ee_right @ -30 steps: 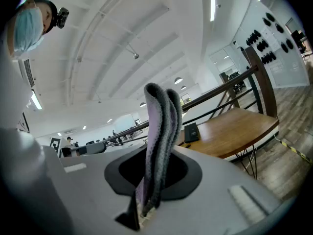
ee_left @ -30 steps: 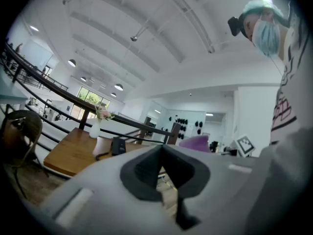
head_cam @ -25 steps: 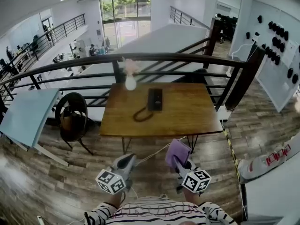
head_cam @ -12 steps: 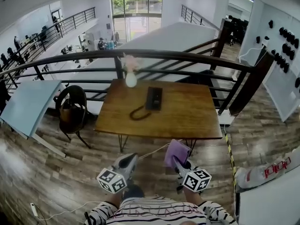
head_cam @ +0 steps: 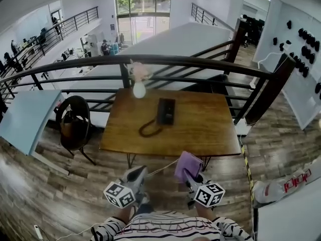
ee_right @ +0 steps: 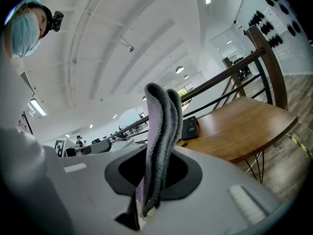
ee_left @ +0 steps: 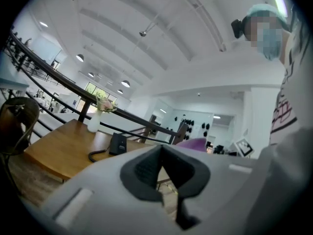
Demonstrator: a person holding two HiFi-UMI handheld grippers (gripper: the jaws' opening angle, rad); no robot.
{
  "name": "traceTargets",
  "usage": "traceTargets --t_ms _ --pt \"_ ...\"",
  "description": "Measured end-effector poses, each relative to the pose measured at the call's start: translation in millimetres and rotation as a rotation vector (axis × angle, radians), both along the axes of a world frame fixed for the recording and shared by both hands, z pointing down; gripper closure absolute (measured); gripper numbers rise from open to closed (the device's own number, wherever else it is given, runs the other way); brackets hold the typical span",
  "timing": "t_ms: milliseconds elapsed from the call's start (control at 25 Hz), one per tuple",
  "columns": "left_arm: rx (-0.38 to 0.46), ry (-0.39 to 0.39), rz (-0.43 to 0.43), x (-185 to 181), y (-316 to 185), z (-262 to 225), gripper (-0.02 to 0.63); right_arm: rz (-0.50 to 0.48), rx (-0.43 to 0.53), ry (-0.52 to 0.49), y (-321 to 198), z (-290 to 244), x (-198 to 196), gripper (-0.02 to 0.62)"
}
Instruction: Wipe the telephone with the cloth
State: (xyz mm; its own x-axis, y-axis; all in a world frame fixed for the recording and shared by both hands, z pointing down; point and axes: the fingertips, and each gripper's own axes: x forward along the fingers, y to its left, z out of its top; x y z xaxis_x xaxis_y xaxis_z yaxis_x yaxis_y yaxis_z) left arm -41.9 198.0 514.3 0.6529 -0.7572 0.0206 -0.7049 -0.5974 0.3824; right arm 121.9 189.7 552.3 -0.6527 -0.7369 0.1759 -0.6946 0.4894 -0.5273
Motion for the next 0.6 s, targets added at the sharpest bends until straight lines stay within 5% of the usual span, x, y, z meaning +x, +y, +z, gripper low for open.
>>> traceTargets --t_ms 600 --pt "0.010 -0.001 0.122 -110 -136 -13 0.606 0.130 0.020 -0.004 -120 -16 -107 0.545"
